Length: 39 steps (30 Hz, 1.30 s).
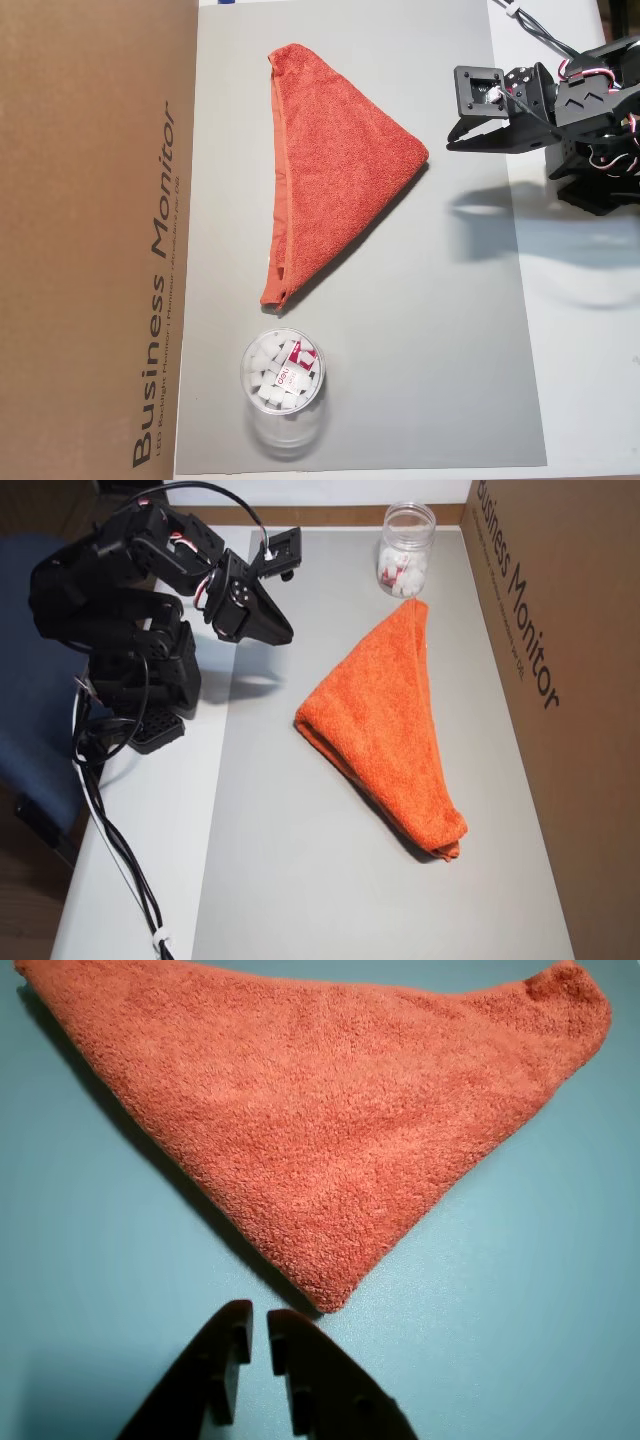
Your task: Fold the blanket.
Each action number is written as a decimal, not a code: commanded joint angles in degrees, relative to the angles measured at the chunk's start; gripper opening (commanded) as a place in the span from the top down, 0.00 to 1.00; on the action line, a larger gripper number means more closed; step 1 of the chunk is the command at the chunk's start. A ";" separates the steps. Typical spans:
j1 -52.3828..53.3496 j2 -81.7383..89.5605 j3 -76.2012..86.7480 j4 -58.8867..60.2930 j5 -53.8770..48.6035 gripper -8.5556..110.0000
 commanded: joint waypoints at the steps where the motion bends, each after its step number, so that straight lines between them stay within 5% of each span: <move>1: -0.35 3.87 1.93 0.18 -0.26 0.93; 39: -0.35 17.40 24.52 4.75 0.88 0.93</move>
